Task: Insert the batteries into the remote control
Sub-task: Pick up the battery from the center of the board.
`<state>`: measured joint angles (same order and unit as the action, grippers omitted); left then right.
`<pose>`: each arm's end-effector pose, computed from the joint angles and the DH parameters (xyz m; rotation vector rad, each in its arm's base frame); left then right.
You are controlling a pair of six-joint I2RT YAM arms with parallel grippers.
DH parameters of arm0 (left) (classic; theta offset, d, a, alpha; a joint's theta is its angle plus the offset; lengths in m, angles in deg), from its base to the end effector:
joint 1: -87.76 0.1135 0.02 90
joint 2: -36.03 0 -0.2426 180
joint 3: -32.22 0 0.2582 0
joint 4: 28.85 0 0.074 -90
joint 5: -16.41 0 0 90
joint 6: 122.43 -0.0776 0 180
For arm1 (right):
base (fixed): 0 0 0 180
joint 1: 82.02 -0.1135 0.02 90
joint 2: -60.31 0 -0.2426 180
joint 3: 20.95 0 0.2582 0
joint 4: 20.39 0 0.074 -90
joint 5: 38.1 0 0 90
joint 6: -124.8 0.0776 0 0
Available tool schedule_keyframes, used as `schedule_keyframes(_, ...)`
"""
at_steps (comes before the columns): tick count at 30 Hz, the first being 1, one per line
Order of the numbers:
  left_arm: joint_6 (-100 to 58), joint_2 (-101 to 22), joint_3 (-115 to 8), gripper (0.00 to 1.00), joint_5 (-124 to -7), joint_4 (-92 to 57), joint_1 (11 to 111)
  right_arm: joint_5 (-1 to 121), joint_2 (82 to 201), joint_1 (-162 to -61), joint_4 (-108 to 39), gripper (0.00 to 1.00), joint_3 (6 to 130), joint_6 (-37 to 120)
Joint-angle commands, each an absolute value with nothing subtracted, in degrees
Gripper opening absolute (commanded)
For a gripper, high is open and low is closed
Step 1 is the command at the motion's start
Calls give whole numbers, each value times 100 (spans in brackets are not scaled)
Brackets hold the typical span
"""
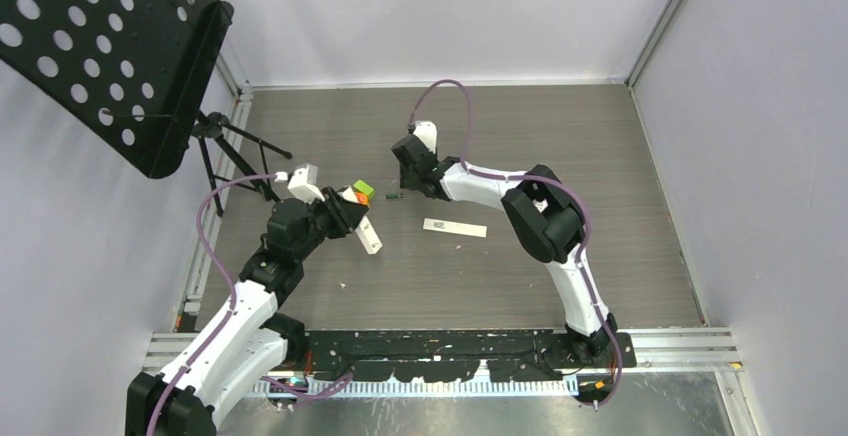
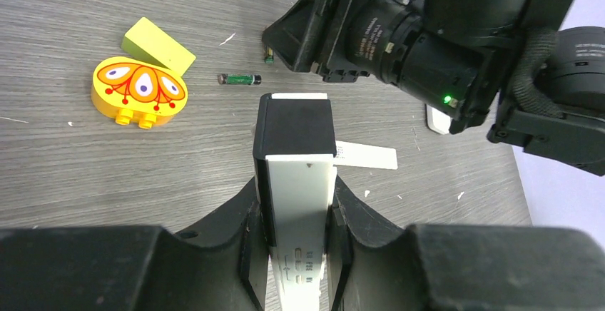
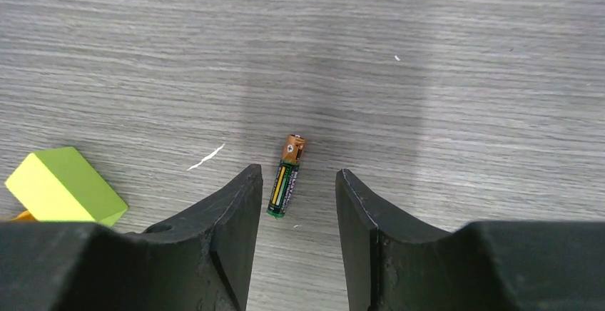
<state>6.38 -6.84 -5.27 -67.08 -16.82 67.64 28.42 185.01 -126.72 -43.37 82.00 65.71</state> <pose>0.2256 -0.0920 0.2091 -0.2366 1.9401 -0.8022 0.3779 0.3305 0.1151 -0.0773 2.2797 0.2077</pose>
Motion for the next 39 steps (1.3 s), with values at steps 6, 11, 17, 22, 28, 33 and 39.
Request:
schedule_keyframes(6,640,-841,-563,0,-6527,-1998,6791,2537,18827,-12763,-4608,39,8634,6469)
schedule_keyframes(11,617,-1040,-633,0,-6273,-2060,6796,2488,18780,-12767,-4690,18,8592,6451)
schedule_keyframes(17,451,-1074,-671,0,-5917,-2286,6794,2434,18620,-12763,-4746,0,8482,6355)
schedule_keyframes(22,232,-1278,-793,0,-5272,-2564,6793,2468,18246,-12763,-4488,0,8075,6157)
schedule_keyframes(28,259,-1652,-828,0,-4376,-3360,6797,2619,17322,-12755,-3854,0,7214,5925)
schedule_keyframes(33,404,-1958,-821,0,-3786,-4108,6790,2822,16307,-12754,-3528,0,6433,5891)
schedule_keyframes(39,856,-2287,-853,0,-3444,-5005,6790,3564,14717,-12758,-2939,0,5388,5980)
